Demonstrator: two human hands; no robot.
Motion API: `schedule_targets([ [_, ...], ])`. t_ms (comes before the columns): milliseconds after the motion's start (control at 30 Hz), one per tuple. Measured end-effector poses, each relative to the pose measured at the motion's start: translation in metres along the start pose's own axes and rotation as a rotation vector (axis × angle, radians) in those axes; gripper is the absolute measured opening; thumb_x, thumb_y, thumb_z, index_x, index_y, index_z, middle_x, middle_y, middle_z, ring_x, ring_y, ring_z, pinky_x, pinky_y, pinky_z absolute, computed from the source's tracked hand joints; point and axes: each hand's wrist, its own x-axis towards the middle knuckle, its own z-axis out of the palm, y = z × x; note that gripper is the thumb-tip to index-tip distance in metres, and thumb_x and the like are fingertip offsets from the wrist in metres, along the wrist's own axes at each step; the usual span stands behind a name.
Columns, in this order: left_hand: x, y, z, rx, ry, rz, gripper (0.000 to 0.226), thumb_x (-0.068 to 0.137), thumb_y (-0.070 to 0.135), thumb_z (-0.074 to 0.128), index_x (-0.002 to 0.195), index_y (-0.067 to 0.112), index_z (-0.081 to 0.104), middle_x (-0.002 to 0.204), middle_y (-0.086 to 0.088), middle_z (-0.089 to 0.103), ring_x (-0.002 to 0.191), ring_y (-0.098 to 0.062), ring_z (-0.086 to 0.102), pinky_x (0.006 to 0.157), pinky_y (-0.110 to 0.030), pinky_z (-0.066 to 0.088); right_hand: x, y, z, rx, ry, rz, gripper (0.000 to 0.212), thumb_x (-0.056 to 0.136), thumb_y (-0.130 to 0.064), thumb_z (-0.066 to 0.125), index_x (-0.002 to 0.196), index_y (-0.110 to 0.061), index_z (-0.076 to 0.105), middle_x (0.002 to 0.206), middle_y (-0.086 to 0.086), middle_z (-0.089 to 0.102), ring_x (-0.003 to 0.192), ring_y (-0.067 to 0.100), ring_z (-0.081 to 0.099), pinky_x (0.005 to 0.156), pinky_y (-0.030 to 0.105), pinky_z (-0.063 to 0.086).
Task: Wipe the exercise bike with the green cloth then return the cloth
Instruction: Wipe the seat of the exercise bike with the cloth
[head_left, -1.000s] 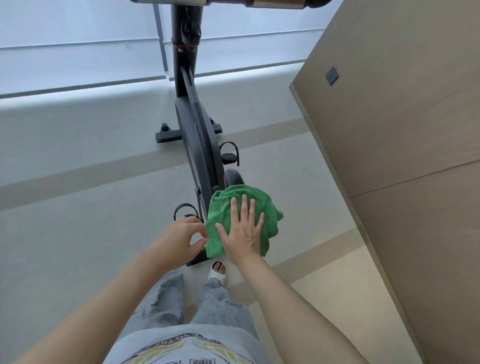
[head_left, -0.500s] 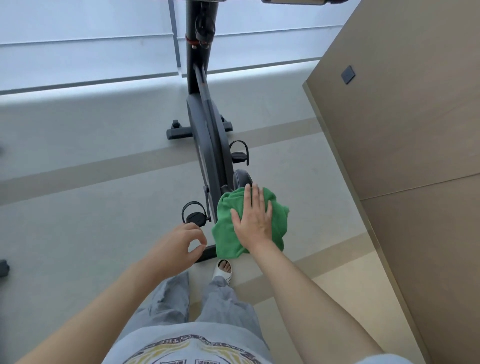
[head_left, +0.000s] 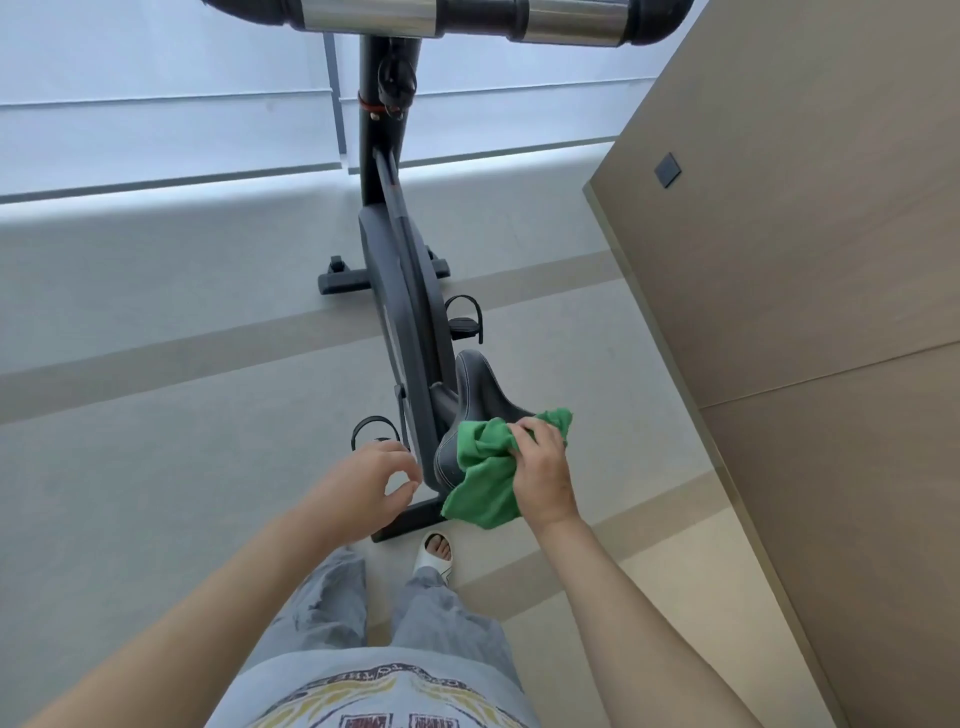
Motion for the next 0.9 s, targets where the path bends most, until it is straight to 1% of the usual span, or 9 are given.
schedule_targets([
  [133,-0.002,0.005,-0.005,-0.012,0.026,0.009,0.012,0.099,0.027,0.061,0.099,0.026,0.073,0.105,0.016,0.064,0.101,-0.009,0.061,0.092,-0.033,0.052,0.042,-0.006,-0.019,-0.013,0.062,-0.015,0.027,0.094,0.009,0.064,0.119,0.004,0.072,0.117,0.020,0.065,0.104,0.040,0.057,0.095,0.049,0.052],
  [267,-0.008,0.005,-0.007,-0.007,0.038,-0.014,0.012,0.100,0.025,0.062,0.099,0.026,0.074,0.105,0.015,0.065,0.101,-0.009,0.061,0.091,-0.026,0.049,0.096,-0.021,-0.022,0.075,0.100,0.016,0.031,0.095,0.004,0.064,0.125,0.000,0.069,0.121,0.016,0.062,0.112,0.035,0.055,0.102,0.043,0.048],
  [367,-0.015,0.003,-0.007,0.004,0.056,-0.041,0.012,0.100,0.024,0.061,0.100,0.027,0.073,0.106,0.015,0.064,0.100,-0.005,0.058,0.085,-0.009,0.038,0.107,-0.032,0.001,0.060,-0.124,0.069,0.043,0.099,-0.011,0.065,0.142,-0.008,0.060,0.139,0.012,0.056,0.128,0.033,0.050,0.110,0.049,0.044],
  [433,-0.018,0.003,-0.008,0.021,0.053,-0.046,0.013,0.100,0.025,0.061,0.102,0.028,0.073,0.108,0.017,0.064,0.100,-0.003,0.057,0.085,-0.012,0.040,0.095,-0.034,0.017,-0.010,-0.239,0.140,0.056,0.101,-0.028,0.063,0.154,-0.019,0.047,0.149,0.006,0.051,0.132,0.031,0.047,0.109,0.050,0.044],
  [500,-0.018,0.005,-0.011,0.039,0.055,-0.039,0.013,0.100,0.024,0.061,0.102,0.028,0.073,0.107,0.016,0.065,0.100,-0.005,0.058,0.087,-0.019,0.044,0.083,-0.030,0.023,-0.028,-0.224,0.158,0.061,0.101,-0.033,0.061,0.158,-0.023,0.042,0.151,0.005,0.050,0.130,0.031,0.048,0.108,0.050,0.044],
  [633,-0.009,0.011,-0.013,0.063,0.069,-0.002,0.012,0.098,0.021,0.062,0.100,0.027,0.073,0.104,0.014,0.066,0.097,-0.007,0.059,0.086,-0.023,0.047,0.066,-0.014,0.018,-0.019,-0.178,0.100,0.055,0.100,-0.010,0.056,0.154,-0.017,0.052,0.147,0.011,0.056,0.124,0.035,0.052,0.110,0.046,0.041],
  [767,0.008,0.015,-0.007,0.090,0.059,0.049,0.014,0.098,0.024,0.060,0.102,0.030,0.071,0.102,0.017,0.062,0.095,-0.007,0.056,0.087,-0.031,0.052,0.033,-0.001,0.008,-0.043,-0.150,0.023,0.052,0.093,0.004,0.058,0.143,-0.010,0.065,0.144,0.017,0.062,0.127,0.039,0.053,0.113,0.050,0.042],
  [833,0.019,0.017,0.000,0.125,0.030,0.058,0.020,0.097,0.026,0.058,0.112,0.031,0.070,0.110,0.016,0.062,0.104,-0.011,0.056,0.091,-0.035,0.052,0.019,0.008,0.003,-0.053,-0.140,-0.014,0.051,0.091,0.007,0.061,0.139,-0.008,0.068,0.140,0.017,0.064,0.125,0.040,0.054,0.112,0.051,0.045],
  [900,0.029,0.019,0.009,0.172,-0.036,0.059,0.034,0.097,0.024,0.058,0.130,0.029,0.066,0.129,0.011,0.062,0.120,-0.017,0.055,0.101,-0.037,0.049,0.008,0.018,-0.003,-0.059,-0.136,-0.029,0.051,0.089,0.009,0.062,0.136,-0.007,0.069,0.138,0.017,0.065,0.122,0.039,0.055,0.112,0.049,0.046],
])
